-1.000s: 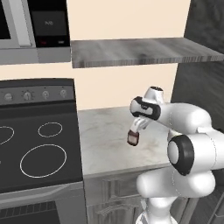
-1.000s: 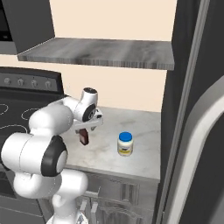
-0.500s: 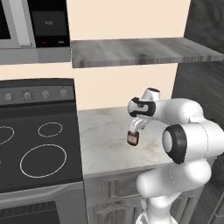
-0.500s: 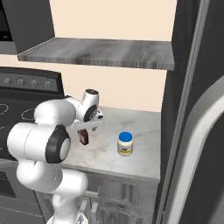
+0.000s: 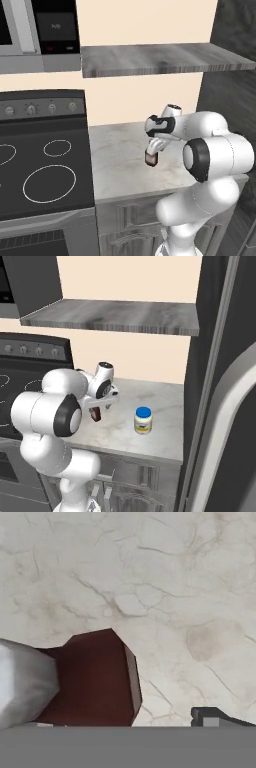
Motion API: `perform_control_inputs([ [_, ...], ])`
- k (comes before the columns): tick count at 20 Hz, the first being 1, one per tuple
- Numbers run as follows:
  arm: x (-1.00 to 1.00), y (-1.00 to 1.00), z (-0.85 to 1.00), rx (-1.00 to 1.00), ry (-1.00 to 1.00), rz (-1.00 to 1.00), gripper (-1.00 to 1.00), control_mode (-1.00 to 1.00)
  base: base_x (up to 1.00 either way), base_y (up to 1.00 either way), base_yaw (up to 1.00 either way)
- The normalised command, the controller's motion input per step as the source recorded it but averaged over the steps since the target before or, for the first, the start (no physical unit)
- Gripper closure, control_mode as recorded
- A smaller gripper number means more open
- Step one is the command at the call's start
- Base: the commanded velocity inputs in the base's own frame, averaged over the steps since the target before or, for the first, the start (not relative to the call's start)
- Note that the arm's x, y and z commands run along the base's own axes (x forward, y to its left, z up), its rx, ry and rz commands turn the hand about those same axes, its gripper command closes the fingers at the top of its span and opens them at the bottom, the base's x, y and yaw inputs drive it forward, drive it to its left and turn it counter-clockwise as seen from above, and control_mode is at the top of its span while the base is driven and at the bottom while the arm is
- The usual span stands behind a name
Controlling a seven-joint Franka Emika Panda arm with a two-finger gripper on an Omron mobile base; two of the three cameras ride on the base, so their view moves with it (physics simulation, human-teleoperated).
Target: Place the mayonnaise and ketchup from the counter to the top shelf of the fridge. If the existing items in the fridge are on the top shelf, move them to other shelves.
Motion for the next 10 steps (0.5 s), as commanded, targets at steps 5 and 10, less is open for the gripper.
perform_control_inputs([
  [5,0.00,0.07,-0.15,0.00,0.00,0.00,-1.00,-1.00,0.00,0.00,0.00],
  [10,0.00,0.01,-0.11,0.02,-0.03,0.00,1.00,-1.00,0.00,0.00,0.00],
])
